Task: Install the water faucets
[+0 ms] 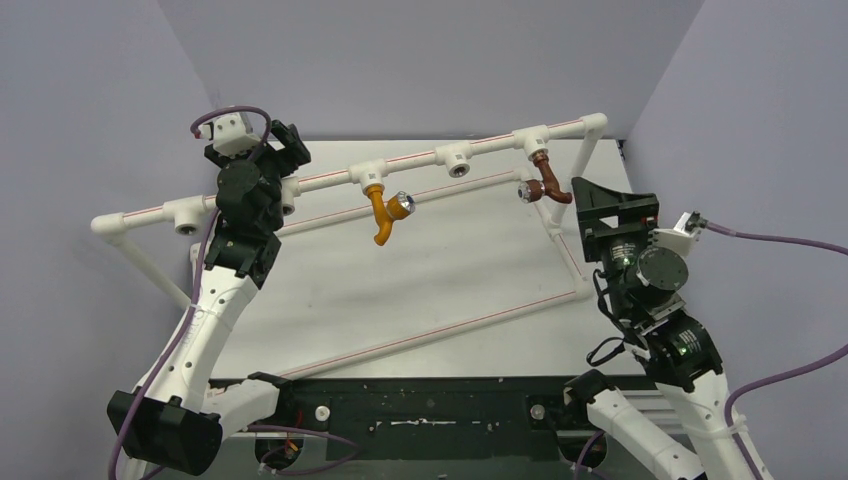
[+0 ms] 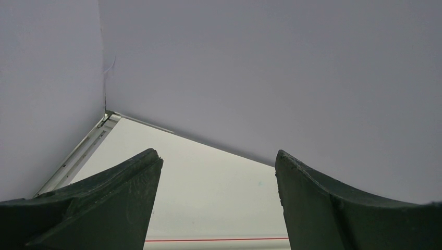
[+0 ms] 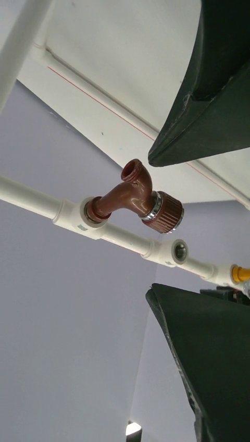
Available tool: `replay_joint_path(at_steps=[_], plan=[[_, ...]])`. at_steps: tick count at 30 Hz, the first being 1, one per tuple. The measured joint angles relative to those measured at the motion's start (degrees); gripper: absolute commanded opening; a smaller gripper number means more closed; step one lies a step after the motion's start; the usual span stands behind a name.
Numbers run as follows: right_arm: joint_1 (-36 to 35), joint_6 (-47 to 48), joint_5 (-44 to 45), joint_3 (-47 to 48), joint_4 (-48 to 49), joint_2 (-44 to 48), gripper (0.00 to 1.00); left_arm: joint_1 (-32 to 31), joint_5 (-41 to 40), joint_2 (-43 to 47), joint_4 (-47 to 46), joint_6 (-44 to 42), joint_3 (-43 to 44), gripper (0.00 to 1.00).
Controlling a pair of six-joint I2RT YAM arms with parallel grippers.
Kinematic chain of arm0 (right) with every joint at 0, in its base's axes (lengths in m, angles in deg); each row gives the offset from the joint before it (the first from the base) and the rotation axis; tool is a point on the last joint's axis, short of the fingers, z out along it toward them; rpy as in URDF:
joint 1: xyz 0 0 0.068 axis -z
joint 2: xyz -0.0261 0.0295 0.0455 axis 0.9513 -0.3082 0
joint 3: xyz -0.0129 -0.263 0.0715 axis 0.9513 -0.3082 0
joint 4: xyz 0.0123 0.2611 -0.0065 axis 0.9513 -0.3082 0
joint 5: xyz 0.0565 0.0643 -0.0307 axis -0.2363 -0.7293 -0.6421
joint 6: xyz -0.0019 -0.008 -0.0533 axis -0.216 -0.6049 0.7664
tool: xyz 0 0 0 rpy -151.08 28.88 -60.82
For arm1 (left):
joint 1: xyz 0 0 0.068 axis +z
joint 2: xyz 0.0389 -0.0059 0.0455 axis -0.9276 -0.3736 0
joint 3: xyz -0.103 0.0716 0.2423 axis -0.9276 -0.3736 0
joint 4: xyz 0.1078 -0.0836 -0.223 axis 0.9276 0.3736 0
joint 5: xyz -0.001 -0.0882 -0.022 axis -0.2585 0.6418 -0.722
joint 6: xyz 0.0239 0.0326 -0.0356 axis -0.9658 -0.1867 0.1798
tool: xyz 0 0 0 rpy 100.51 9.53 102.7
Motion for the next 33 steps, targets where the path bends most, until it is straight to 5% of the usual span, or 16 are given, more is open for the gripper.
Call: replay_joint_path(at_steps=[24,33], plan=[[-0.04,86.29,-13.27,2.40,0.44,2.23,0.85,0.00,0.02,-0.02,-0.02,0.00,0.00,0.78],[-3.30,111.23,-15.21,1.66,0.63,0.66,0.82,0.00,0.04,-0.04,0.00,0.00,0.00,0.78]])
